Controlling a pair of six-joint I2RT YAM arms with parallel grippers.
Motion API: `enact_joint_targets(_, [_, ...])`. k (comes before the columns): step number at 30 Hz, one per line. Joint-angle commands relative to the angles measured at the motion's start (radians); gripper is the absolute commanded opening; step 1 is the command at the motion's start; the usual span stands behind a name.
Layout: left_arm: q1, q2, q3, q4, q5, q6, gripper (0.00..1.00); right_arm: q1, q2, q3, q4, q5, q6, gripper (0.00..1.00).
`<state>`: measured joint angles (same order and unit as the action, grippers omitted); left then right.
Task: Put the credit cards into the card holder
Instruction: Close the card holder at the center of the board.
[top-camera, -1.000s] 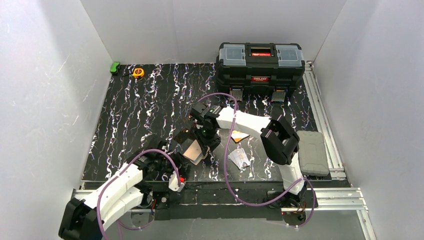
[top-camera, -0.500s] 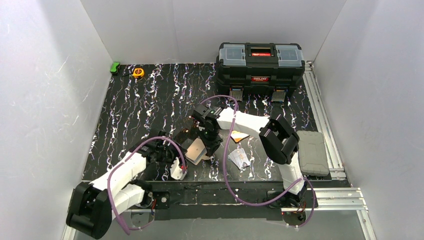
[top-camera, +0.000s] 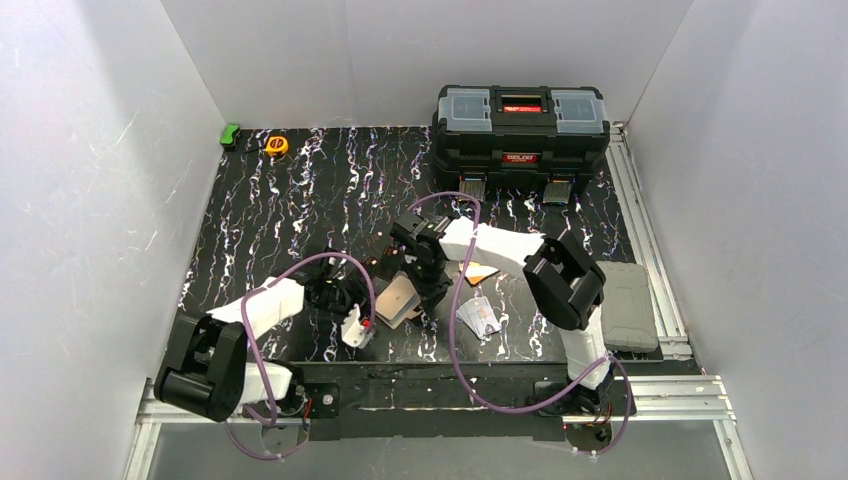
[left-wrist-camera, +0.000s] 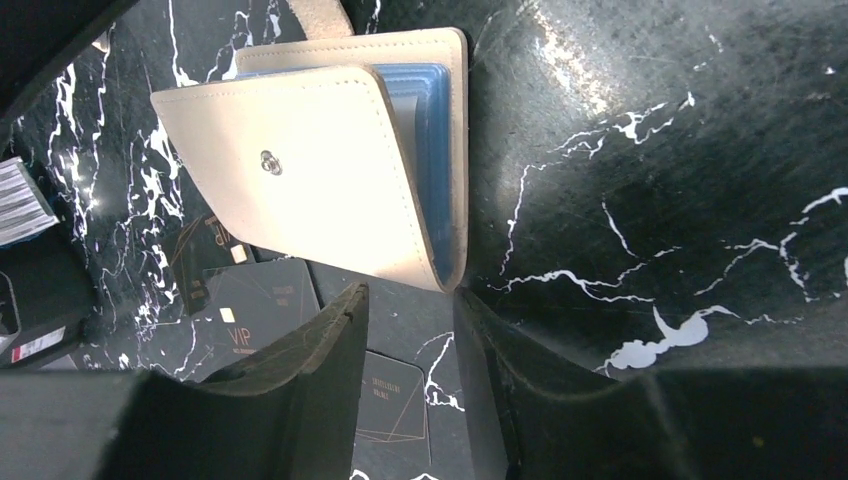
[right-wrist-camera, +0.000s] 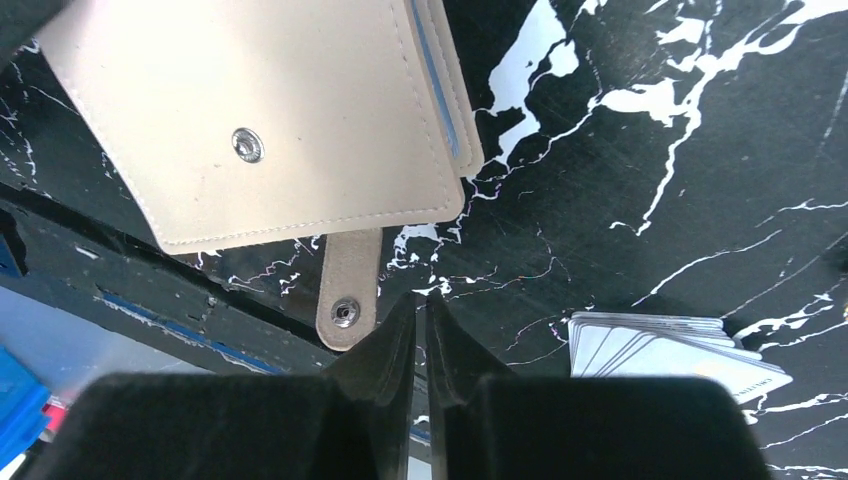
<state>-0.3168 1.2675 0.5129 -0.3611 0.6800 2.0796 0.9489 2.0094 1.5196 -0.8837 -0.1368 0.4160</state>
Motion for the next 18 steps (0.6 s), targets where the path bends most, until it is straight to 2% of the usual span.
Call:
enact_joint_targets(1, [-0.004, 0.026, -0.022, -0.077, 0.076, 0.361, 0.37, -0.023, -0.064, -0.019, 0.022, 0.013, 0.001, 0.14])
enact_joint_targets(4, [-0.034, 0.016, -0.04, -0.112, 0.101, 0.391, 0.37, -0.043, -0.073, -0.029, 0.034, 0.015, -0.006, 0.17])
enact_joint_targets(14, [-0.206, -0.009, -0.087, -0.096, 0.128, 0.335, 0.37, -0.078, -0.126, -0.082, 0.057, 0.026, -0.007, 0.53])
enact_joint_targets(18, [-0.224, 0.019, -0.067, -0.063, 0.12, 0.279, 0.37, -0.087, -0.141, -0.085, 0.069, 0.033, 0.004, 0.55])
